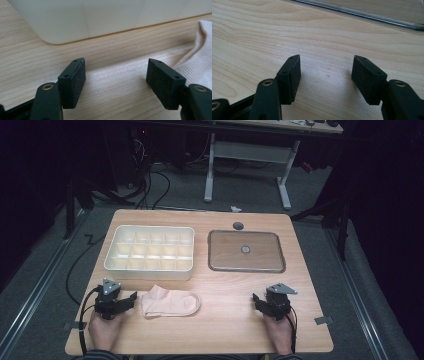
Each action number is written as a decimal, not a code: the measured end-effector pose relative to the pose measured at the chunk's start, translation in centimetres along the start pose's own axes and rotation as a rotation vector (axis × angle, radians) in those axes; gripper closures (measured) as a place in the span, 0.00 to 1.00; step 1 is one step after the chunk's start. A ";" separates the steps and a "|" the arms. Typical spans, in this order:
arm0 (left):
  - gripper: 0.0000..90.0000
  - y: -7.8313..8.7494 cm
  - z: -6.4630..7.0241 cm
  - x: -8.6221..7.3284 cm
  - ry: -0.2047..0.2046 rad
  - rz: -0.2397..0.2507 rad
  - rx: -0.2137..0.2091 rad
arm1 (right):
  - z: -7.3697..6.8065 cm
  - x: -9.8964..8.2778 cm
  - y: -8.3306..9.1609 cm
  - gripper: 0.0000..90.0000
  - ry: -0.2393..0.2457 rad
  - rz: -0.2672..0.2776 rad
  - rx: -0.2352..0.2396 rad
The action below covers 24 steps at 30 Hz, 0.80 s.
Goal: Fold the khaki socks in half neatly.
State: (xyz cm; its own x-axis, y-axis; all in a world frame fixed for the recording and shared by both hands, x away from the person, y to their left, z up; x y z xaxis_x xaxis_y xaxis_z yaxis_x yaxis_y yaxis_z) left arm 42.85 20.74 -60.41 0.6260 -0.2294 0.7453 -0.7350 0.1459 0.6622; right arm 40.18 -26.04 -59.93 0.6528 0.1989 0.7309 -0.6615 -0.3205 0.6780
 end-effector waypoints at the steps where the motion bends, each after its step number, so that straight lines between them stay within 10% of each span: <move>1: 0.35 0.0 0.0 0.0 -0.001 -0.001 0.000 | 0.0 0.0 0.0 0.44 0.001 0.000 0.000; 24: 0.34 0.0 0.1 0.0 0.005 -0.001 -0.006 | -0.1 0.0 -0.1 0.41 0.006 -0.004 0.007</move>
State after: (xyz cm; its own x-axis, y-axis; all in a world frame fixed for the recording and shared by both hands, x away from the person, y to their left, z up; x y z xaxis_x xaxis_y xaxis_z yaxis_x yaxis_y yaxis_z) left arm 42.86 20.67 -60.42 0.6280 -0.2246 0.7451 -0.7328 0.1517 0.6634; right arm 40.16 -25.89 -59.97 0.6537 0.2054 0.7283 -0.6558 -0.3264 0.6807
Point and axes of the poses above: each handheld gripper's, and its own axes: y roughly backward along the jaws, x roughly out of its top, z roughly to its right, the point moved 10 cm from there along -y, roughly forward along the jaws, and after that the axes turned 8 degrees about x, right-handed, at the moved point
